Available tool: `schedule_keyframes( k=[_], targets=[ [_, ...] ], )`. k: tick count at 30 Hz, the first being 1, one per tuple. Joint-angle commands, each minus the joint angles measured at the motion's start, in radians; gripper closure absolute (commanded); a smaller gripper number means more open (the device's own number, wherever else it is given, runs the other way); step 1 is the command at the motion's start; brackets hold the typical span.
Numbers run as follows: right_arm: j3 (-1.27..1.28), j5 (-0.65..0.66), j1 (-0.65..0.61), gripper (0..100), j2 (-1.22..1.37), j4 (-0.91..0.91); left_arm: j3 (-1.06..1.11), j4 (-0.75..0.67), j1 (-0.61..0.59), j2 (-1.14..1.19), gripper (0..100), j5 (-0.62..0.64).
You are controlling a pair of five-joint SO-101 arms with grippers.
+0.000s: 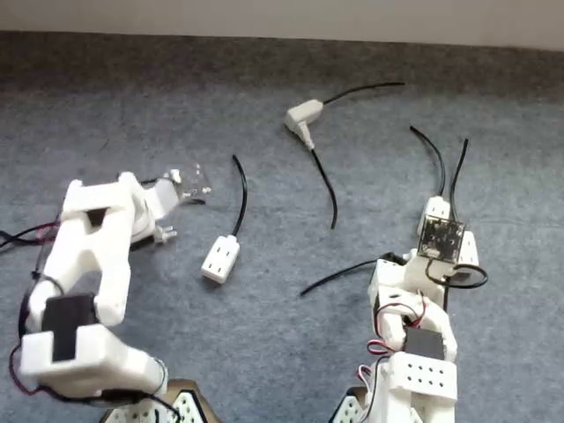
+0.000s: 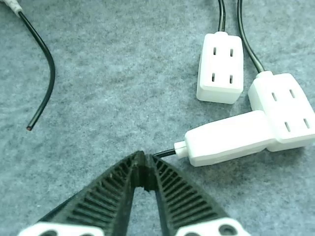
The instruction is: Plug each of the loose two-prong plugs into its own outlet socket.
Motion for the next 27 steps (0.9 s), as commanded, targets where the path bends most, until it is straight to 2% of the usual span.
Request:
schedule_keyframes(
  k=[1,7,20,27],
  targets=[
    [0.018,-0.006,0.01,99.0,0.012,-0.025,0.01,-0.176,-0.007,-0.016,99,0.144],
    [0.018,-0.006,0.01,99.0,0.012,-0.025,-0.004,-0.163,-0.045,-0.117,99,0.296],
    [0.018,-0.006,0.007,99.0,0.012,-0.025,0.045,0.141,-0.047,-0.223,99,0.305],
    [0.019,-0.006,0.008,99.0,0.012,-0.025,0.11,0.13,-0.093,-0.22,99,0.301]
  ],
)
